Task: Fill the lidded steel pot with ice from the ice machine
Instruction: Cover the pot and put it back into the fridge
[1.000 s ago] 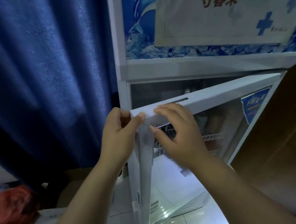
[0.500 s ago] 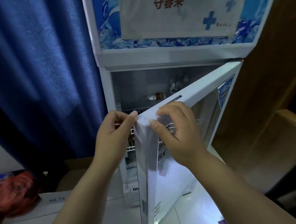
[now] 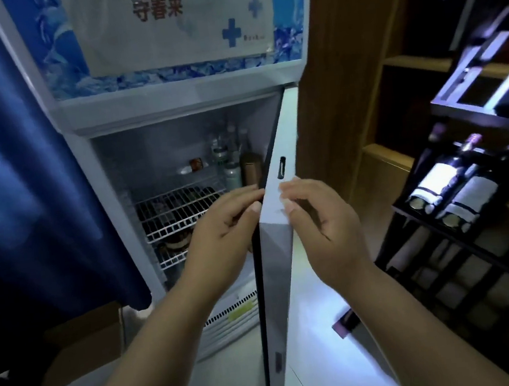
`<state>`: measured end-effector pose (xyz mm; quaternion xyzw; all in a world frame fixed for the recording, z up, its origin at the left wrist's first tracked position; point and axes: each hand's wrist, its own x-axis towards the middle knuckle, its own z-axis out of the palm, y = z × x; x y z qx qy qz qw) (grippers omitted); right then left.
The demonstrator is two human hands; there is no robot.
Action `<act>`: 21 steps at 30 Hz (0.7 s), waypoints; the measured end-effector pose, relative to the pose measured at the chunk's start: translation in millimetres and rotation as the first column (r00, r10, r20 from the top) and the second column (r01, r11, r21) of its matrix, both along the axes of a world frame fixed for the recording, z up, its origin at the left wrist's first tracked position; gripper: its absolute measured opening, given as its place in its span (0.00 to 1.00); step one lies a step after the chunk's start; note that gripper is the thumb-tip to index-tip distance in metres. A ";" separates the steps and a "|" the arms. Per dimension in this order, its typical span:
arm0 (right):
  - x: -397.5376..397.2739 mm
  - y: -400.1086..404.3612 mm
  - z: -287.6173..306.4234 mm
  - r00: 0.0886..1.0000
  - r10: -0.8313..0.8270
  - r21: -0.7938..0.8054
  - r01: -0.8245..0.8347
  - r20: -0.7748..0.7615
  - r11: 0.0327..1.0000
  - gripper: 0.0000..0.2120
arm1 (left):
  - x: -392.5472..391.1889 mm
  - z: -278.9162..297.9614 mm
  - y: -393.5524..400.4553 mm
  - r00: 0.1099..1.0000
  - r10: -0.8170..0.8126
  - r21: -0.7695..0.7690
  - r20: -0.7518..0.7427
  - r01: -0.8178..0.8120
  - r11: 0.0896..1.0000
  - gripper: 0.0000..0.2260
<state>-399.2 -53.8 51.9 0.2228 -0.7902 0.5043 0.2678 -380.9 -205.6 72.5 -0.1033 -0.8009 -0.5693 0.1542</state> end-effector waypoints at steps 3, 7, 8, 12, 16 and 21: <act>15.5 22.7 -0.1 0.994 -0.104 -0.021 0.103 -0.035 0.994 0.17 | -1.5 -2.4 18.6 0.998 -0.068 -0.016 -0.016 0.068 0.998 0.12; 35.8 54.4 3.4 0.971 -0.224 0.008 0.225 -0.079 0.974 0.15 | -2.9 -2.9 46.7 0.981 -0.194 0.025 0.001 0.194 0.981 0.12; 40.5 61.7 5.1 0.966 -0.244 0.026 0.247 -0.083 0.969 0.14 | -3.1 -2.8 53.8 0.978 -0.209 0.015 -0.001 0.209 0.978 0.12; 52.3 88.9 7.3 0.936 -0.328 0.128 0.343 -0.127 0.930 0.09 | -6.4 -4.6 82.4 0.963 -0.267 -0.012 -0.031 0.266 0.964 0.14; 58.2 115.4 7.1 0.899 -0.414 0.205 0.436 -0.143 0.876 0.10 | -15.3 -7.6 110.2 0.953 -0.291 -0.094 -0.079 0.284 0.954 0.18; 59.5 153.6 10.8 0.865 -0.490 0.309 0.497 -0.105 0.811 0.15 | -27.8 -12.8 147.1 0.939 -0.318 -0.249 -0.132 0.279 0.927 0.17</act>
